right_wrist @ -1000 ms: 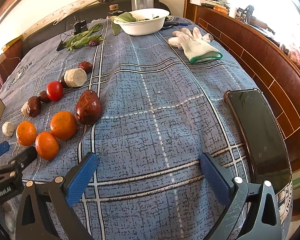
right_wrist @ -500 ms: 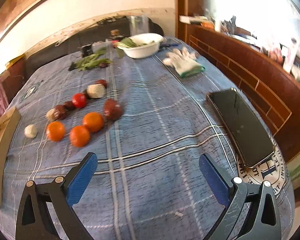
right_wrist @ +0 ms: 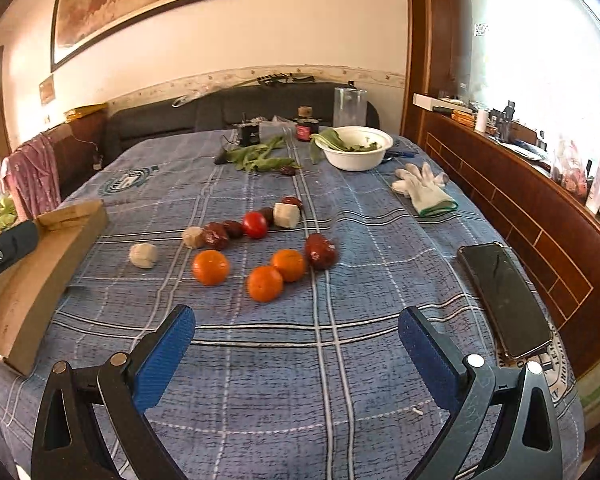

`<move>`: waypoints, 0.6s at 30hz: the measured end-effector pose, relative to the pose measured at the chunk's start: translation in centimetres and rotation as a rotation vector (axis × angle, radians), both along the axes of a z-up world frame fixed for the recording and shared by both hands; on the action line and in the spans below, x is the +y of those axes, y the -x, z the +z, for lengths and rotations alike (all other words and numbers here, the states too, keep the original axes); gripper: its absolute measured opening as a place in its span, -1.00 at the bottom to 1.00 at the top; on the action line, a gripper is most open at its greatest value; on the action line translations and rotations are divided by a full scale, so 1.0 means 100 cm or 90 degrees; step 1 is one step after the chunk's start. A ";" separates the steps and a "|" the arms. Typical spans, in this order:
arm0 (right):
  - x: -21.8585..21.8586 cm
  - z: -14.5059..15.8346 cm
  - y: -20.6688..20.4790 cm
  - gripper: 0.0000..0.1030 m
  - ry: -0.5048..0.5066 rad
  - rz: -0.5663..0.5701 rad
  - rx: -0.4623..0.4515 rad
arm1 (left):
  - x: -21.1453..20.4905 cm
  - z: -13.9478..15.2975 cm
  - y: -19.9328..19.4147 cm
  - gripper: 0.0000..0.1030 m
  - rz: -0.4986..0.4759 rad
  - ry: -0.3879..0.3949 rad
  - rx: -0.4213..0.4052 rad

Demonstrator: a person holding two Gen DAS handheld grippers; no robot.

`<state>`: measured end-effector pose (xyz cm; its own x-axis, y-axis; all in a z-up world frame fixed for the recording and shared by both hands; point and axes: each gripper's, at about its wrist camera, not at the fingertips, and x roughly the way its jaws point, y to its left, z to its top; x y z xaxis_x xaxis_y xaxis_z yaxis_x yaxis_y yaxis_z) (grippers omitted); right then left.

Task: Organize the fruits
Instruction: 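Grasp the large orange with the left tool while the right tool grasps the red date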

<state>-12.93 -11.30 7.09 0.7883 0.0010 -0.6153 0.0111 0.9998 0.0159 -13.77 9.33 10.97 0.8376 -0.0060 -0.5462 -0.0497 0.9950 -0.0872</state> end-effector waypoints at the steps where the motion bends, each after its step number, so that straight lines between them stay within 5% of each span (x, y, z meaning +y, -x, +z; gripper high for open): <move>1: -0.001 0.000 -0.001 1.00 -0.001 0.004 0.001 | 0.003 0.000 -0.001 0.66 0.002 -0.001 0.001; 10: -0.041 0.001 -0.007 0.87 -0.039 -0.003 0.025 | 0.057 0.004 -0.005 0.66 0.047 0.009 0.000; 16: -0.047 -0.006 -0.035 0.33 -0.104 0.058 0.081 | 0.040 -0.013 -0.023 0.66 -0.034 0.058 0.056; 18: -0.041 -0.012 -0.047 0.33 -0.108 0.078 0.098 | 0.030 -0.016 -0.029 0.63 -0.066 0.070 0.065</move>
